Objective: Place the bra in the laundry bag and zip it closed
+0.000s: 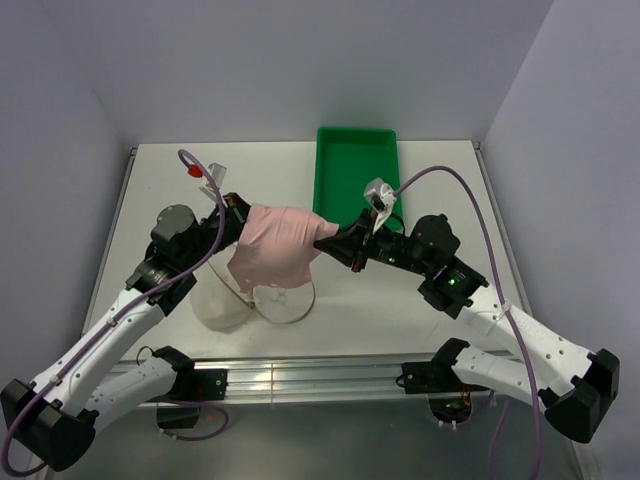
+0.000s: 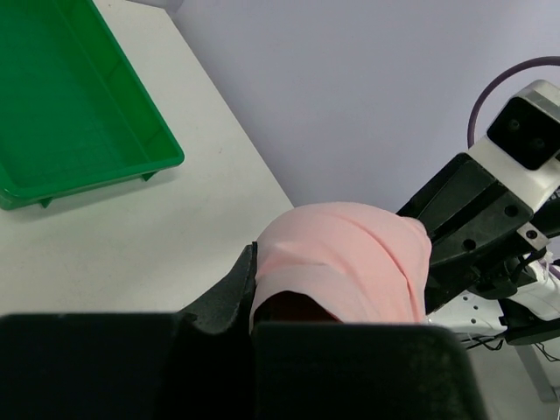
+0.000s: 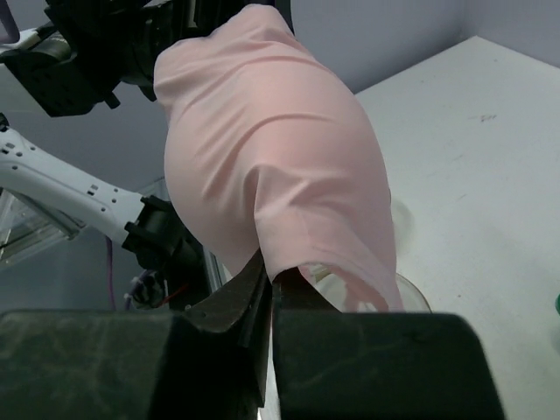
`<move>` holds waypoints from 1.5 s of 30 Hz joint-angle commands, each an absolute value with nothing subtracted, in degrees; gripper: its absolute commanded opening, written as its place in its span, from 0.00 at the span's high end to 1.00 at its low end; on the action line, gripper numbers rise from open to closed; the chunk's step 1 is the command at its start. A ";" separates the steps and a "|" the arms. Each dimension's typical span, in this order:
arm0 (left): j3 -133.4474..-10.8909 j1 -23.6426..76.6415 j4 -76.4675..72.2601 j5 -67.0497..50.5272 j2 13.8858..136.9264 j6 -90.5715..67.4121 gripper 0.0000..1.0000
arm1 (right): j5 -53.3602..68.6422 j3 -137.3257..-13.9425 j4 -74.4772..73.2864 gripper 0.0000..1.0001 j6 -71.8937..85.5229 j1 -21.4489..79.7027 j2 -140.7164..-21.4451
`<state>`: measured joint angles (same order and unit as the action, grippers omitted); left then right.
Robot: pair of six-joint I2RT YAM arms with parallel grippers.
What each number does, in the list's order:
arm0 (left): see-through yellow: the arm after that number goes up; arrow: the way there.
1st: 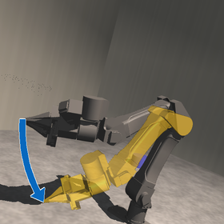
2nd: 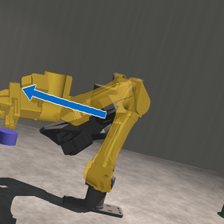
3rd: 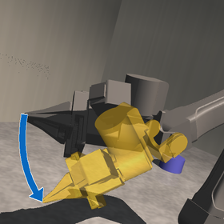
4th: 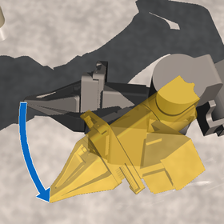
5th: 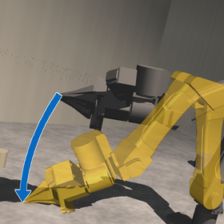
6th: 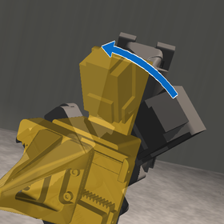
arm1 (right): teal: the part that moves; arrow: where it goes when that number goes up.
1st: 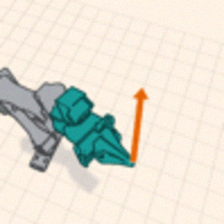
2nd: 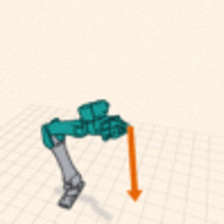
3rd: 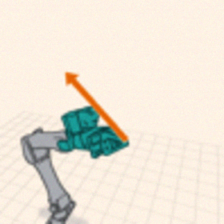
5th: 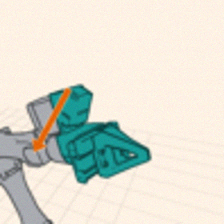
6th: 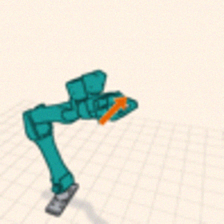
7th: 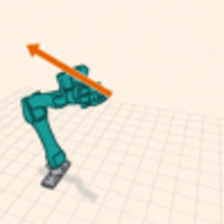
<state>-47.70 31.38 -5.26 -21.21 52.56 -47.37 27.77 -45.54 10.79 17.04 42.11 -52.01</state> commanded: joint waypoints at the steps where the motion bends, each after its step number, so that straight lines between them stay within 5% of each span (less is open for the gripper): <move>1: -47.28 31.73 -6.77 -23.02 50.71 -45.71 1.00 | 29.71 -44.91 17.66 0.99 19.86 40.87 -49.84; 7: -47.02 31.64 -5.89 -24.17 49.31 -44.65 0.96 | 32.25 -43.86 21.53 1.00 23.11 39.46 -49.39; 11: -47.64 31.64 -3.69 -24.08 47.82 -42.81 0.75 | 37.50 -42.46 25.13 1.00 24.96 37.45 -49.39; 16: -47.81 31.73 -3.87 -25.57 45.62 -42.80 0.97 | 43.15 -42.80 27.95 1.00 28.12 34.02 -50.97; 19: -48.43 31.64 -3.69 -26.45 45.62 -43.07 1.00 | 43.51 -44.55 22.97 1.00 26.90 33.66 -51.94; 26: -49.92 31.64 0.34 -22.07 45.17 -43.94 1.00 | 35.78 -46.41 7.39 0.22 17.76 33.66 -46.86; 29: -49.83 31.73 1.67 -21.36 45.26 -45.43 1.00 | 35.07 -46.49 5.80 0.13 16.26 33.66 -45.62; 45: -46.23 31.90 -3.60 -22.68 46.67 -47.81 1.00 | 50.28 -44.83 23.63 0.12 25.91 34.71 -51.68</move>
<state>-46.87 31.55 0.34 -22.17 46.50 -47.24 47.11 -44.86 14.37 21.39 34.02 -51.37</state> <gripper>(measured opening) 0.034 0.879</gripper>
